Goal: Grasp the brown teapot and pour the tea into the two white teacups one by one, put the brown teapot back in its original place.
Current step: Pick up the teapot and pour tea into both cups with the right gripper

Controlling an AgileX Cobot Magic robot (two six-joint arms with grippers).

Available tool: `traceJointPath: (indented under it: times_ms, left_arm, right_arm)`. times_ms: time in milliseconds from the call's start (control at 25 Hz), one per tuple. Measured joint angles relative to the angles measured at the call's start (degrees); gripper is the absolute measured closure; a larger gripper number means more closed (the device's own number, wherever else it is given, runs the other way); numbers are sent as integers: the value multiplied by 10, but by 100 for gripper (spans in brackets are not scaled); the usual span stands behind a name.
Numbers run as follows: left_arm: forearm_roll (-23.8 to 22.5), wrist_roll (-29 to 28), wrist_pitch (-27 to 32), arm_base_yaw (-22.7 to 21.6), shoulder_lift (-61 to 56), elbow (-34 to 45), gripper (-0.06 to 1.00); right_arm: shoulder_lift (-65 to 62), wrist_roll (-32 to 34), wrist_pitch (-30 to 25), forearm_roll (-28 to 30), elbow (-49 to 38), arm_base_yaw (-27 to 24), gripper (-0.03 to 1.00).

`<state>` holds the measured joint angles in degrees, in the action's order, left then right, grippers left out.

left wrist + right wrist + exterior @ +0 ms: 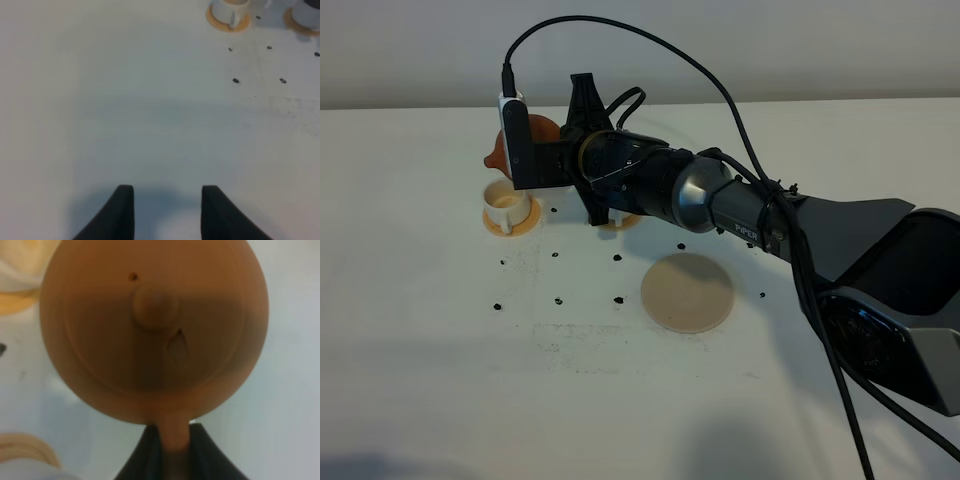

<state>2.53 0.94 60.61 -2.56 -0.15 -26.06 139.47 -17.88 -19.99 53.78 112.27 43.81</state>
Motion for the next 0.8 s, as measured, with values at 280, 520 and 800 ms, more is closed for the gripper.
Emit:
traceJointPath:
  times_ms: [280, 520, 800]
  left_arm:
    - [0, 0, 0, 0, 0, 0, 63]
    - [0, 0, 0, 0, 0, 0, 63]
    - [0, 1, 0, 0, 0, 0, 63]
  right_arm:
    - [0, 0, -1, 27, 0, -8, 85]
    - [0, 0, 1, 60, 0, -8, 85]
    - [0, 0, 1, 82, 0, -8, 85]
